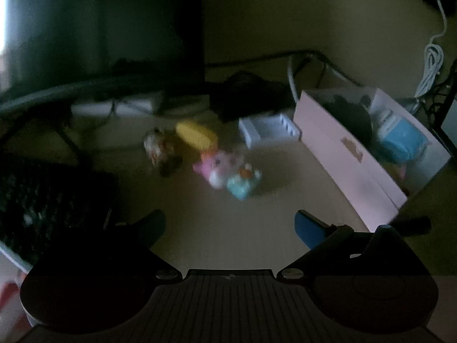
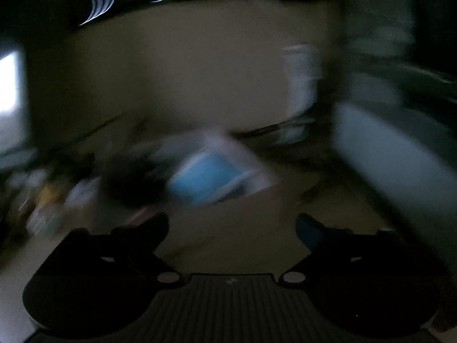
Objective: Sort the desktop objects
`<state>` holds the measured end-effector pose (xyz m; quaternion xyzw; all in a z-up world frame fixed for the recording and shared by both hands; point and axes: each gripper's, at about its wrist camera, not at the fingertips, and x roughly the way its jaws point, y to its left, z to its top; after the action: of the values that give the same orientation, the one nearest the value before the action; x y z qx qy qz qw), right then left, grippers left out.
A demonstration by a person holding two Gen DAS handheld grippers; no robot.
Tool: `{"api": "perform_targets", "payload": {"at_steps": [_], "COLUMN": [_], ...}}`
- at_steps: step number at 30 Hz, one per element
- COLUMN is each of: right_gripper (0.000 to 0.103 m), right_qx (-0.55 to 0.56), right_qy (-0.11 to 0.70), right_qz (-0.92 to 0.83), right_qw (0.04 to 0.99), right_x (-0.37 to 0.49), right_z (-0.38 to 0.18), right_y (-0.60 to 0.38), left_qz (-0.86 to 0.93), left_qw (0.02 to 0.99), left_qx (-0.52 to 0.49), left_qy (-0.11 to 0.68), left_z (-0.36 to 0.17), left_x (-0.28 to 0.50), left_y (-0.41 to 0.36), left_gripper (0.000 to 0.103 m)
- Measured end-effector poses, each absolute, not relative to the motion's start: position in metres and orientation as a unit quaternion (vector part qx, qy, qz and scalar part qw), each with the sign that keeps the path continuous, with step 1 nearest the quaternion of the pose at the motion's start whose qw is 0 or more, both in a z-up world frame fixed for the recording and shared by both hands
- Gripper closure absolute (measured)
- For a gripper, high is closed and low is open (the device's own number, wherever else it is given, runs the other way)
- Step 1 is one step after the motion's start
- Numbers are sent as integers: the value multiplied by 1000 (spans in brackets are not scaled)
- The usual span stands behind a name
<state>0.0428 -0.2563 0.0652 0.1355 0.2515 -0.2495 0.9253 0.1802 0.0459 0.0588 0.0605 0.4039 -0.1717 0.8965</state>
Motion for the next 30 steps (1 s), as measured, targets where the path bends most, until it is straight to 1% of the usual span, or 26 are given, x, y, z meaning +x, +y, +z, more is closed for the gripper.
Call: {"api": "perform_targets", "payload": {"at_steps": [3,5,10,14,20,24,26,29,30], "right_gripper": [2,2,2,0,0,0,0,0,0], "right_qx": [232,276,295,251,233,193,185,134,113], "right_qy": [267,273,285,299,302,282,278,282,286], "right_qz": [-233,-218,-158,-132,-91,-139,-152,-166,-167], "right_qw": [906,895,898,911,920,929,930,935,937], "right_x": [63,77,100,94,75,50,34,14,9], "right_z": [53,43,33,34,40,57,61,63,61], "right_y": [-311,-328,-316,-284,-270,-258,-249,-224,-215], "left_qz": [-179,-181,-170,-170,-184,-170,-160,-148,-140], "left_qw": [886,881,880,881,882,897,900,902,902], "left_qx": [56,56,47,44,54,58,51,62,74], "left_qy": [423,432,441,439,430,403,403,401,401], "left_z": [49,43,36,37,37,41,40,36,33], "left_x": [170,164,162,165,179,211,232,253,257], "left_y": [45,46,48,47,40,30,24,11,7], "left_gripper": [3,3,3,3,3,3,3,4,8]}}
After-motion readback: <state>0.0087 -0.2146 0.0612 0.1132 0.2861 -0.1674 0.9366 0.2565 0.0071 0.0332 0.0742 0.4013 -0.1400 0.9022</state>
